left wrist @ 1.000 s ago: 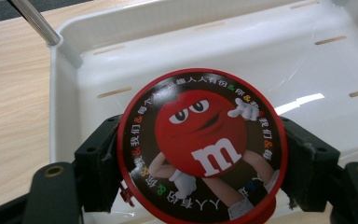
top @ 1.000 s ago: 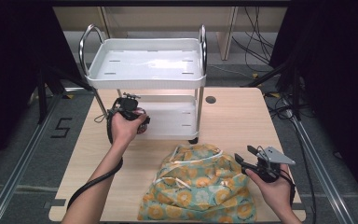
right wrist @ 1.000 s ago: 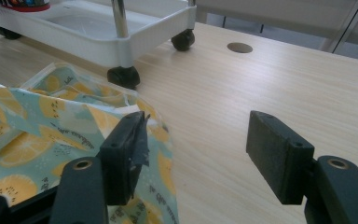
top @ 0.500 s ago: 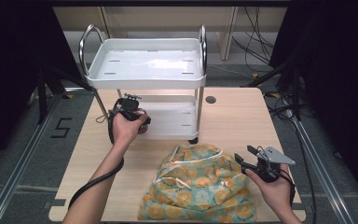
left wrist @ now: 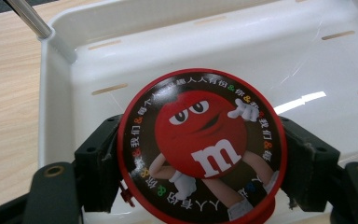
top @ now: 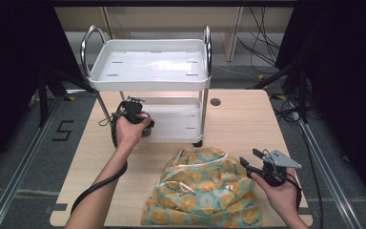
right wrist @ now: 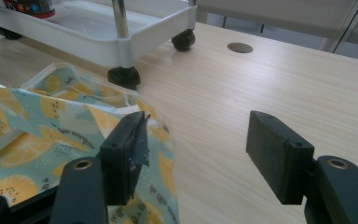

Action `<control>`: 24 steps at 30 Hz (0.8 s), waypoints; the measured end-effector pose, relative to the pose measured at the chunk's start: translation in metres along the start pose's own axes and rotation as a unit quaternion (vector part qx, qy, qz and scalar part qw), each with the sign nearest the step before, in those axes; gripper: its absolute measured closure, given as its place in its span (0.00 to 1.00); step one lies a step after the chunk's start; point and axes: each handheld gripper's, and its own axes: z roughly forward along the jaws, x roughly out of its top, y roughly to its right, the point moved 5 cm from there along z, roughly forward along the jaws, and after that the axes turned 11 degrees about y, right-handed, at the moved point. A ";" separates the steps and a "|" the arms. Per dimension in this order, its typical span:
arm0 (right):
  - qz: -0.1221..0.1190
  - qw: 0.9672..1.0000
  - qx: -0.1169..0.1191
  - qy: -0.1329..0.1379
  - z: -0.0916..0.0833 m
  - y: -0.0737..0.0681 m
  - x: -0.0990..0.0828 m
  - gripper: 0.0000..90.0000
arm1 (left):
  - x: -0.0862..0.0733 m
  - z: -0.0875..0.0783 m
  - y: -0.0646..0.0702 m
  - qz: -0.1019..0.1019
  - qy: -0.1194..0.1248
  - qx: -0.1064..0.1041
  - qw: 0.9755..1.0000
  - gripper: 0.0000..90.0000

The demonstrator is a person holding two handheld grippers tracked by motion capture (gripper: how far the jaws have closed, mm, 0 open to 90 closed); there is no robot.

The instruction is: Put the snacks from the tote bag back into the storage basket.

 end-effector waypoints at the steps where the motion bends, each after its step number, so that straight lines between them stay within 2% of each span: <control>1: 0.000 1.000 0.000 0.000 0.000 0.000 0.000 0.43 | 0.000 0.000 0.000 0.000 0.000 0.000 1.000 0.28; 4: 0.000 1.000 0.000 0.000 0.000 0.000 0.000 0.43 | 0.000 0.001 0.000 0.000 -0.001 0.000 1.000 0.28; 5: 0.000 1.000 0.000 0.000 0.000 0.000 0.000 0.43 | 0.000 0.000 0.005 -0.018 0.011 -0.013 1.000 0.28; 6: 0.000 1.000 0.000 0.000 0.000 0.000 0.000 0.43 | 0.000 0.000 0.006 -0.022 0.008 -0.016 1.000 0.28; 8: 0.000 1.000 0.000 0.000 0.000 0.000 0.000 0.43 | 0.000 0.001 0.006 -0.018 0.009 -0.013 1.000 0.28; 9: 0.001 1.000 0.000 -0.001 0.000 0.000 0.000 0.43 | 0.001 0.003 -0.005 0.056 -0.011 -0.014 0.998 0.28; 10: -0.002 1.000 -0.001 -0.005 -0.001 0.001 0.000 0.43 | 0.001 0.003 -0.007 0.059 -0.017 -0.013 0.998 0.28; 17: 0.003 1.000 0.000 -0.002 0.000 0.000 0.000 0.43 | -0.001 0.006 -0.007 0.065 -0.016 -0.015 0.998 0.28; 19: -0.006 1.000 0.001 -0.003 0.000 0.001 0.000 0.43 | -0.001 0.007 -0.007 0.065 -0.016 -0.017 0.998 0.28; 24: 0.004 1.000 -0.001 -0.002 0.000 -0.001 0.000 0.43 | -0.003 0.007 -0.007 0.067 -0.021 -0.016 0.997 0.28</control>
